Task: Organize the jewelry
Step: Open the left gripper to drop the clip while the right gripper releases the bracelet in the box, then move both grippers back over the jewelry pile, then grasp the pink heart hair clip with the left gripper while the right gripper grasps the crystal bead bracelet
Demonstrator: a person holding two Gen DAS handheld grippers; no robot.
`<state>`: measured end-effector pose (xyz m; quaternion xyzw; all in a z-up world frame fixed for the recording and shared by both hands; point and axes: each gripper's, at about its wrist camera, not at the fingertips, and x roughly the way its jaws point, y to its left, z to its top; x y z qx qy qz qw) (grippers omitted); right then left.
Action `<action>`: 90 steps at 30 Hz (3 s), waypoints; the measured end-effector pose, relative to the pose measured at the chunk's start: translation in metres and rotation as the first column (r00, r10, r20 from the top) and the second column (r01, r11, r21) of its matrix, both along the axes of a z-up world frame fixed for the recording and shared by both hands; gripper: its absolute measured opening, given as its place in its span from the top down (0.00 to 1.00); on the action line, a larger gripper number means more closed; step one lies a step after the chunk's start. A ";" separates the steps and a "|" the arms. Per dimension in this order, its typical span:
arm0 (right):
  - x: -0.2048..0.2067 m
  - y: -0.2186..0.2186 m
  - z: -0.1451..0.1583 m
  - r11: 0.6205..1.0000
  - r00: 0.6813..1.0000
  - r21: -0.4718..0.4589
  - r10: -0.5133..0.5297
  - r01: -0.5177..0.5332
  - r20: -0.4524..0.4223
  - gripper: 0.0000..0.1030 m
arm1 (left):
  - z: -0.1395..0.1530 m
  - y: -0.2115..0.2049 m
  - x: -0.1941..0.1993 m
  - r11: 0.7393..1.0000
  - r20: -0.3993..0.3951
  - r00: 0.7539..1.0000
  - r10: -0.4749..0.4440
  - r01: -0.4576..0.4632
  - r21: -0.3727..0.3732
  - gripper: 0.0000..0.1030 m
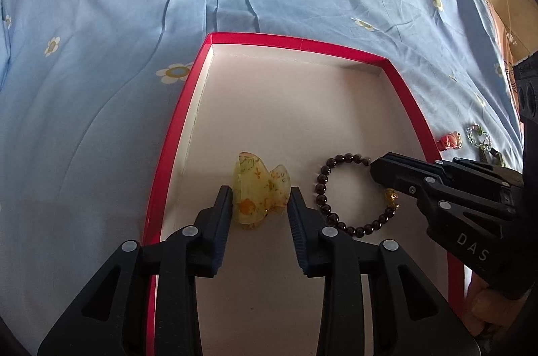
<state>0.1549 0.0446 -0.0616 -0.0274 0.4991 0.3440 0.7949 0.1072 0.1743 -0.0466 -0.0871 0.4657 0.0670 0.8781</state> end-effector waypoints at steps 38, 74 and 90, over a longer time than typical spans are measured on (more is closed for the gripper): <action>-0.051 -0.190 0.055 0.954 0.954 0.065 -0.296 0.292 0.045 0.61 | 0.045 -0.094 -0.036 0.987 0.096 0.988 -0.118 0.127 -0.099 0.42; 0.062 -0.256 0.023 0.907 0.907 -0.014 -0.422 0.421 0.000 0.61 | 0.018 -0.179 0.099 0.888 -0.071 0.886 -0.459 0.460 -0.008 0.42; 0.080 -0.244 -0.002 0.915 0.917 -0.076 -0.398 0.397 0.002 0.92 | -0.004 -0.198 0.112 0.850 -0.104 0.847 -0.522 0.527 0.020 0.86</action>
